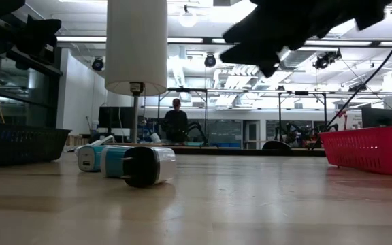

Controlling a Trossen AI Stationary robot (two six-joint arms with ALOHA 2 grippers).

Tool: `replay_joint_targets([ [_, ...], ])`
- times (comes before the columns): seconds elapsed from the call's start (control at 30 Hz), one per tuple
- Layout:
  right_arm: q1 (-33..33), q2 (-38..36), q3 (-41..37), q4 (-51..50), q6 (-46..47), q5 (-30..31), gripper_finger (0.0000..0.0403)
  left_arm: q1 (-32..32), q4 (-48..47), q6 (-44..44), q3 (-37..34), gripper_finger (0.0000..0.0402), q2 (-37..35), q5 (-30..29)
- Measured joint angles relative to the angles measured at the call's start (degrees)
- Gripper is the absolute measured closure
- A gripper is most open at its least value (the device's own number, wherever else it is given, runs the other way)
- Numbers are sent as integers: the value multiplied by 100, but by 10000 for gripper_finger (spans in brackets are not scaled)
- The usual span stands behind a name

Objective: Pick & Place Office items
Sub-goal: Put the white charger adapter into the red bin

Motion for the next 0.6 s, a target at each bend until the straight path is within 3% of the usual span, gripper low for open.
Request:
replay_joint_targets([
  [0.2, -167, 587, 709, -40, -423, -825, 235, 0, 2, 0, -1, 169, 0, 2],
  [0.43, -245, 1231, 2359, -1829, -1464, -1509, 235, 0, 0, 0, 0, 169, 0, 2],
  [0.6, -245, 1705, 3245, -2515, -2311, -1789, 235, 0, 2, 0, -2, 169, 0, 2],
])
